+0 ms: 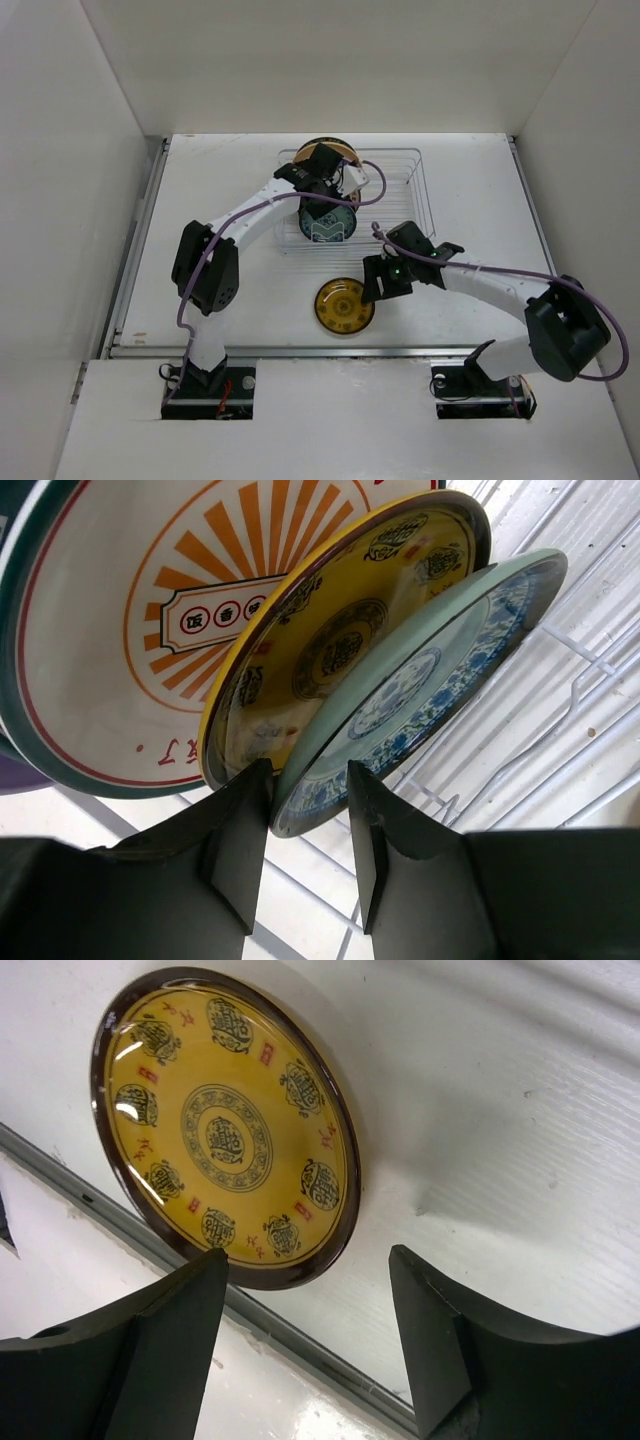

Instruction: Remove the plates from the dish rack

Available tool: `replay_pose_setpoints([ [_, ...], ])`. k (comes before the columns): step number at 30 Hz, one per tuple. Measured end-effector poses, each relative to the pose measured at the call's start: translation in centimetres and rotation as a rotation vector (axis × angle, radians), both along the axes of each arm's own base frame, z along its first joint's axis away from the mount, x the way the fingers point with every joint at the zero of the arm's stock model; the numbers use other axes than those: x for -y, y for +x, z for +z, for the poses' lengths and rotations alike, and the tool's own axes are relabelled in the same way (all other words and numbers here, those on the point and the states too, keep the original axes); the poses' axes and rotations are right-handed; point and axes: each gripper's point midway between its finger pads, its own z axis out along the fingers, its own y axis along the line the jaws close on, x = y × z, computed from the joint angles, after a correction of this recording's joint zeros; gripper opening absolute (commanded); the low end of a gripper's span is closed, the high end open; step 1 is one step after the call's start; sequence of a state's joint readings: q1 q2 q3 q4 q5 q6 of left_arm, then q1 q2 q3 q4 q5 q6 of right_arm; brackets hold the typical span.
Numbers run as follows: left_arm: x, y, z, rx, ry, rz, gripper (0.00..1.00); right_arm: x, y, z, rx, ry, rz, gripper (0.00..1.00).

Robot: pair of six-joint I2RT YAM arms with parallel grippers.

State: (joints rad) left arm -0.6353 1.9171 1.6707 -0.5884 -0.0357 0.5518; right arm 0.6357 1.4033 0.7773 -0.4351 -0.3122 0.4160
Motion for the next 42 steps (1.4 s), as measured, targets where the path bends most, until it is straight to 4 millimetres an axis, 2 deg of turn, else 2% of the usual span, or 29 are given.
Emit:
replay_pose_setpoints([
  [2, 0.0, 0.0, 0.0, -0.001, -0.001, 0.003, 0.32, 0.1, 0.1, 0.7, 0.021, 0.007, -0.003, 0.72],
  [6, -0.2, 0.3, 0.3, 0.013, 0.005, 0.018, 0.0, 0.0, 0.4, 1.9, 0.051, 0.018, -0.009, 0.72],
  [11, -0.3, 0.4, 1.0, 0.015, 0.015, 0.023, 0.0, -0.1, 0.7, 2.6, 0.062, 0.02, -0.007, 0.72],
  [16, -0.1, 0.5, 2.5, 0.018, 0.003, 0.039, 0.0, -0.1, 0.8, 3.5, 0.07, 0.022, -0.008, 0.72],
  [21, -0.4, 0.6, 5.1, 0.041, -0.025, 0.073, 0.0, -0.7, 1.7, 5.4, 0.107, 0.045, -0.003, 0.72],
  [25, -1.2, -0.2, 8.1, 0.068, -0.071, 0.11, 0.0, -1.1, 2.3, 7.3, 0.144, 0.067, -0.001, 0.72],
  [27, -1.7, -1.1, 9.7, 0.073, -0.096, 0.125, 0.0, -1.0, 2.4, 8.4, 0.163, 0.077, -0.005, 0.75],
  [30, -2.4, -2.7, 12.0, 0.065, -0.142, 0.139, 0.0, -0.8, 2.9, 11.3, 0.222, 0.103, -0.037, 0.78],
  [33, -2.4, -5.0, 13.8, 0.019, -0.203, 0.11, 0.0, -0.2, 3.7, 15.5, 0.312, 0.148, -0.109, 0.8],
  [35, -2.0, -7.3, 14.1, -0.051, -0.239, 0.067, 0.0, 0.8, 4.6, 18.4, 0.375, 0.165, -0.2, 0.8],
  [37, -1.3, -9.8, 13.5, -0.146, -0.264, 0.015, 0.0, 2.4, 5.6, 20.8, 0.431, 0.161, -0.31, 0.8],
  [39, -0.5, -12.5, 11.6, -0.249, -0.258, -0.035, 0.0, 3.7, 6.4, 22.2, 0.464, 0.144, -0.402, 0.8],
  [42, 0.7, -16.1, 7.4, -0.404, -0.191, -0.1, 0.0, 5.3, 7.0, 22.1, 0.469, 0.092, -0.494, 0.8],
])
